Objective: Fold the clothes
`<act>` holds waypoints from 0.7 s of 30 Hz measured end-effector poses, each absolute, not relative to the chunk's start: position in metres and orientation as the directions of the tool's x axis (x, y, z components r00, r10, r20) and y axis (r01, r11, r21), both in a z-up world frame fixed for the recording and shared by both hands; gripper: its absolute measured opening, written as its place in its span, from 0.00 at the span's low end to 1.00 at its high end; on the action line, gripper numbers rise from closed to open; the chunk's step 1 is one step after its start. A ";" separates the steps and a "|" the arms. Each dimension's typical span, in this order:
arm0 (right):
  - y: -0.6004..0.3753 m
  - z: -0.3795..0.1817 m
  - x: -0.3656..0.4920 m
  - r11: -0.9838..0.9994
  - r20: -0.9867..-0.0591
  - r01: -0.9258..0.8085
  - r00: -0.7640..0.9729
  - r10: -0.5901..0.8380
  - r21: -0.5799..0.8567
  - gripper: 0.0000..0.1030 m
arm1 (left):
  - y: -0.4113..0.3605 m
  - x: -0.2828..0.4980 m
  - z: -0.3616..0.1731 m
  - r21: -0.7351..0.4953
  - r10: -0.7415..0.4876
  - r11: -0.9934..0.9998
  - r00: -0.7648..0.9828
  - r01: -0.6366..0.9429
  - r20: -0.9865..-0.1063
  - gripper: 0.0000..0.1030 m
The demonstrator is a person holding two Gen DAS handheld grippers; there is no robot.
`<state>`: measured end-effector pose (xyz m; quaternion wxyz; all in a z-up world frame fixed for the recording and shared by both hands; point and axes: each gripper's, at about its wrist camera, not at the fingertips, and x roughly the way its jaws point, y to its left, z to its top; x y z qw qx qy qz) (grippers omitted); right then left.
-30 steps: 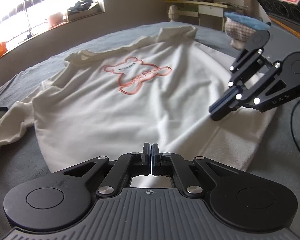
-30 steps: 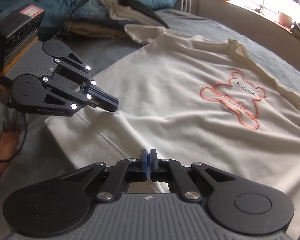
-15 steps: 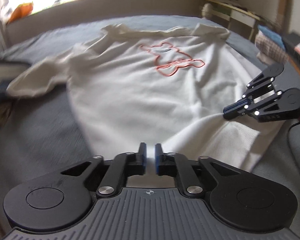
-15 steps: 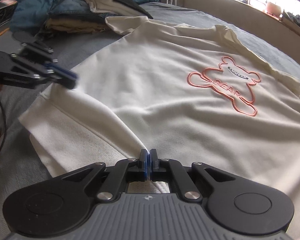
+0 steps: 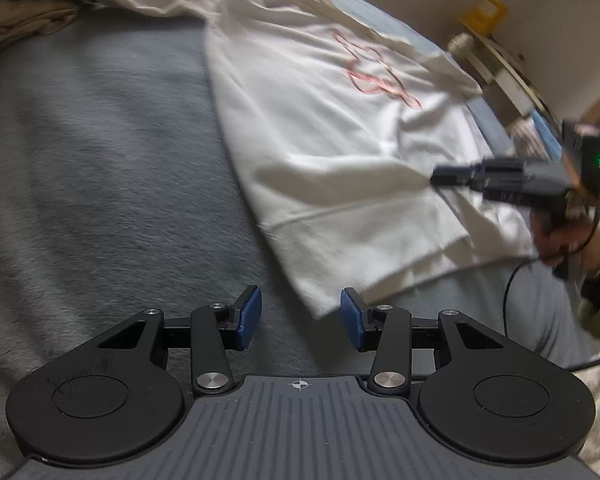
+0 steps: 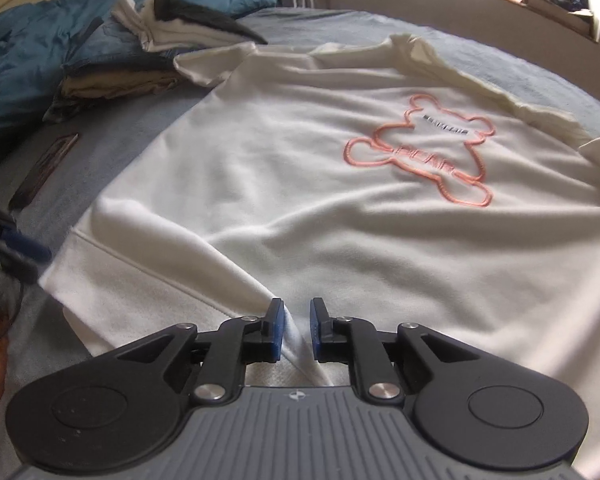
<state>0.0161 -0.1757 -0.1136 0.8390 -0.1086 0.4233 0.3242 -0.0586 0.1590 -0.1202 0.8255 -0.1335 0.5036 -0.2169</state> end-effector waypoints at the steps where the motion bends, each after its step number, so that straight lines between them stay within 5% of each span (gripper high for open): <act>1: -0.175 -0.106 0.011 0.758 -0.767 -0.646 0.441 0.466 0.090 0.15 | 0.156 -0.058 -0.121 -0.436 -0.497 0.868 0.391 0.239 -0.775 0.43; 4: -0.166 -0.083 -0.012 0.669 -0.714 -0.732 0.401 0.574 0.126 0.20 | 0.153 -0.057 -0.121 -0.425 -0.493 0.870 0.391 0.251 -0.777 0.43; 7: -0.138 -0.076 -0.034 0.534 -0.714 -0.833 0.283 0.640 0.148 0.46 | 0.153 -0.056 -0.122 -0.436 -0.497 0.868 0.404 0.238 -0.768 0.43; 15: -0.053 -0.117 -0.085 0.268 -0.796 -0.950 0.286 0.534 -0.161 0.43 | 0.158 -0.053 -0.117 -0.467 -0.512 0.858 0.439 0.215 -0.738 0.43; 18: -0.051 -0.118 -0.077 0.311 -0.787 -0.940 0.298 0.540 -0.142 0.37 | 0.159 -0.052 -0.116 -0.478 -0.517 0.854 0.450 0.206 -0.729 0.43; 21: -0.051 -0.119 -0.068 0.360 -0.777 -0.926 0.309 0.548 -0.114 0.21 | 0.156 -0.054 -0.116 -0.460 -0.509 0.860 0.447 0.221 -0.736 0.43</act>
